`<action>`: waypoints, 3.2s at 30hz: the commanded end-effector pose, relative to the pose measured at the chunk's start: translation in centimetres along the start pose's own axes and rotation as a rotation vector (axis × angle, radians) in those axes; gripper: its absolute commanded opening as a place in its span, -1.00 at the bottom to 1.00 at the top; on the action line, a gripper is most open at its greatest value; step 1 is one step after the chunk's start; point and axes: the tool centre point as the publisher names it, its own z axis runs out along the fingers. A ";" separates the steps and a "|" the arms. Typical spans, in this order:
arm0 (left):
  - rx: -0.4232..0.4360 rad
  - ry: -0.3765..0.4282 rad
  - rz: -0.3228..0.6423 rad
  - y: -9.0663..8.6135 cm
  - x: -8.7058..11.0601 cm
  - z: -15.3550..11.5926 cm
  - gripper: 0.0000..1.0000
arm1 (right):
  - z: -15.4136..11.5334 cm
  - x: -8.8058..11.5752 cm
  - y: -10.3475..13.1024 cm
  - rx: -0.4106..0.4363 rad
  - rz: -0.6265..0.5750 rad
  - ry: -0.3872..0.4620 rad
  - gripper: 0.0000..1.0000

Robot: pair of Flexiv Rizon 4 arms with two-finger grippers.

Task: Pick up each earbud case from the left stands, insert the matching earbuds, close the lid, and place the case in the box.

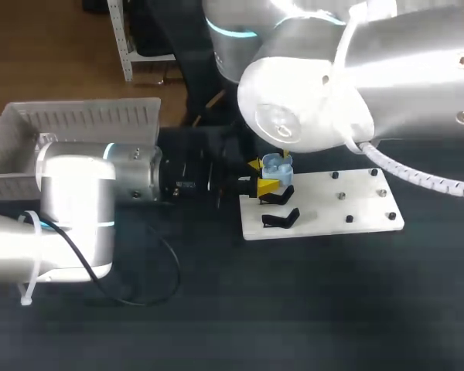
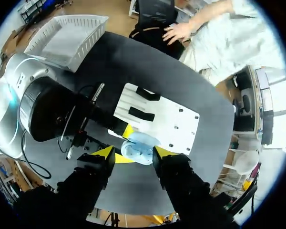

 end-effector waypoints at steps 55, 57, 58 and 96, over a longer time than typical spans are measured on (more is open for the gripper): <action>-0.214 0.152 0.058 1.1 -3.0 -10.4 -1.00 | -0.8 1.9 -12.8 -0.090 0.440 -0.151 1.00; -0.261 0.181 0.058 1.1 -3.9 -12.9 -1.00 | -0.8 1.9 -12.8 -0.090 0.440 -0.151 1.00; -0.286 0.200 0.055 1.2 -4.1 -14.3 -1.00 | -0.8 1.9 -12.8 -0.090 0.440 -0.151 1.00; -0.729 0.475 0.053 16.7 -1.9 -36.0 1.00 | -0.8 1.9 -12.8 -0.090 0.440 -0.151 1.00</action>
